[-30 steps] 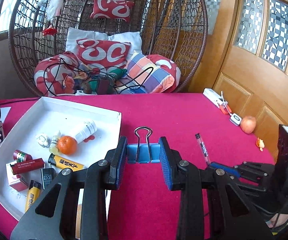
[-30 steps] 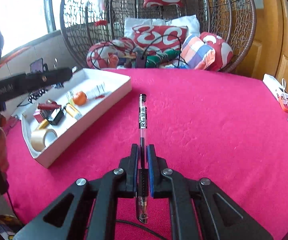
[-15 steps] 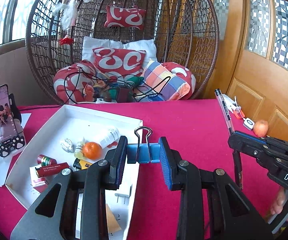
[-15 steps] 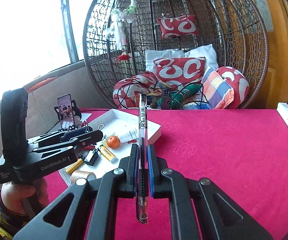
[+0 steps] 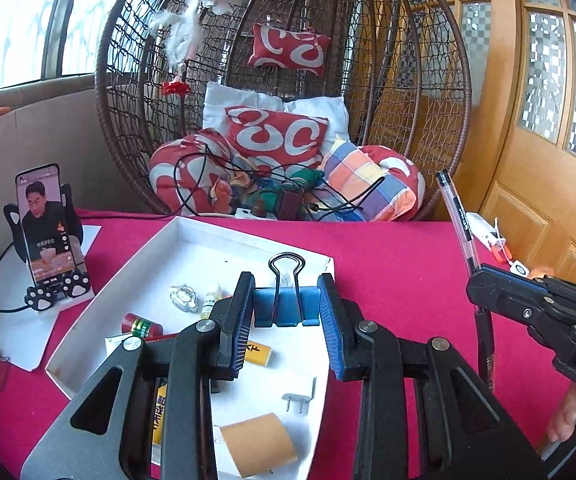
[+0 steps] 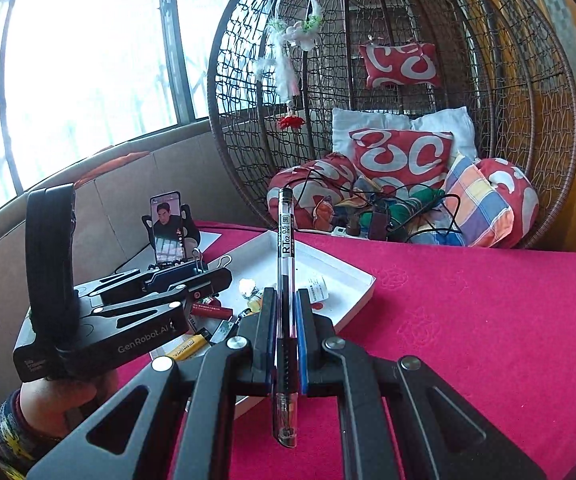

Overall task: Organize rigid objects
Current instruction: 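Carry the blue clip and pen into the tray and open both tools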

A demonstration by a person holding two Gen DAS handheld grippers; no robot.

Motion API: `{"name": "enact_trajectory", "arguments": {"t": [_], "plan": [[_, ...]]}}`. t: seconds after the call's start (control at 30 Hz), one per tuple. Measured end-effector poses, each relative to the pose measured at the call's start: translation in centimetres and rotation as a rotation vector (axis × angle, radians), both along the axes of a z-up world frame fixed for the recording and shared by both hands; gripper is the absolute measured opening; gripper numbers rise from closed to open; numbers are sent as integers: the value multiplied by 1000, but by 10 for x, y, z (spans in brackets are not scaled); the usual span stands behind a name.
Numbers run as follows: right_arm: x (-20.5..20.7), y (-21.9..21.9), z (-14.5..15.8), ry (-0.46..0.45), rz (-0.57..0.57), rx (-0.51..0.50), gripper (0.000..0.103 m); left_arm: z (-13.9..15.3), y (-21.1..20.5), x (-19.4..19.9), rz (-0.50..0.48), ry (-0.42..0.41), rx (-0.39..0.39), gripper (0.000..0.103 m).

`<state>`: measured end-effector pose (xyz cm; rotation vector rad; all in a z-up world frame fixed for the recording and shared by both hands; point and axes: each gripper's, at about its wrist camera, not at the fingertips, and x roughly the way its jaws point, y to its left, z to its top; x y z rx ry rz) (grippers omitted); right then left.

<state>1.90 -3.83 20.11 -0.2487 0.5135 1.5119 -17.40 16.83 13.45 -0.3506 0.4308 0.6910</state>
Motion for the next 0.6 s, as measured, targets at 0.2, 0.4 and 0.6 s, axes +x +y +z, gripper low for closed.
{"name": "enact_trajectory", "arguments": {"t": [0.2, 0.4, 0.6], "plan": [[-7, 21, -7, 43, 40, -34, 6, -5, 13, -13, 36, -1, -19, 31], [-13, 43, -10, 65, 55, -56, 6, -12, 27, -20, 77, 20, -27, 31], [-14, 73, -20, 111, 63, -99, 6, -25, 49, -23, 108, 38, -41, 32]]}}
